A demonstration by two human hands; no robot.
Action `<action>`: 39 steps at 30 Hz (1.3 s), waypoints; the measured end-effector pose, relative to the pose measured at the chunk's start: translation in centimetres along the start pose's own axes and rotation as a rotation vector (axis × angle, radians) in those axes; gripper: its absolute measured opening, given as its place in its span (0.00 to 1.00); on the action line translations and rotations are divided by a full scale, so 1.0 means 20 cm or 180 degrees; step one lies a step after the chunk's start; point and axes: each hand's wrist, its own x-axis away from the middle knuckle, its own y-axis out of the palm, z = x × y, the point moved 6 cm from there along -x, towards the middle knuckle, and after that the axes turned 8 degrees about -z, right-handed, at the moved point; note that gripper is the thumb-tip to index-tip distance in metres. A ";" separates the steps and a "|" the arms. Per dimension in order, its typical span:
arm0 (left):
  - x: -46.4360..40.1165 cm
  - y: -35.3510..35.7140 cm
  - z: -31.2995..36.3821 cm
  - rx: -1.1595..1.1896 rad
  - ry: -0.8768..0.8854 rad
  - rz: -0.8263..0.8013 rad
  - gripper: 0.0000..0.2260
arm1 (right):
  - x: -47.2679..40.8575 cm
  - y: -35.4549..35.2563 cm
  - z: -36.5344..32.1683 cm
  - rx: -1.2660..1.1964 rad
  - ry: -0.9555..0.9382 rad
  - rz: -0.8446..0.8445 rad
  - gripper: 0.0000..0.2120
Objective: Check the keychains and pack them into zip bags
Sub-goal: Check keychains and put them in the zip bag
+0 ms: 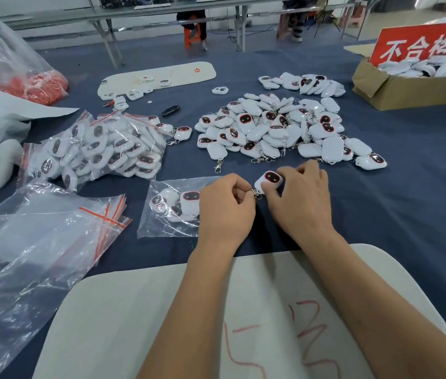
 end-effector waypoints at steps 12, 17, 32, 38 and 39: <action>-0.02 -0.07 -0.02 0.0739 -0.0127 0.0044 0.02 | 0.02 0.01 -0.06 -0.2245 -0.1084 -0.0764 0.19; -0.03 -0.06 -0.07 0.1222 -0.0499 -0.0244 0.04 | 0.02 0.03 -0.06 -0.2653 -0.1038 -0.0976 0.13; -0.01 -0.06 -0.06 0.1376 -0.0503 -0.0048 0.03 | 0.02 0.03 -0.04 -0.2875 -0.1068 -0.0950 0.10; -0.01 -0.04 -0.04 0.1336 -0.0334 -0.0181 0.02 | 0.00 0.04 -0.02 -0.2901 -0.0731 -0.0805 0.06; -0.01 -0.04 -0.04 0.1317 -0.0318 -0.0179 0.02 | 0.00 0.04 -0.02 -0.2921 -0.0707 -0.0799 0.06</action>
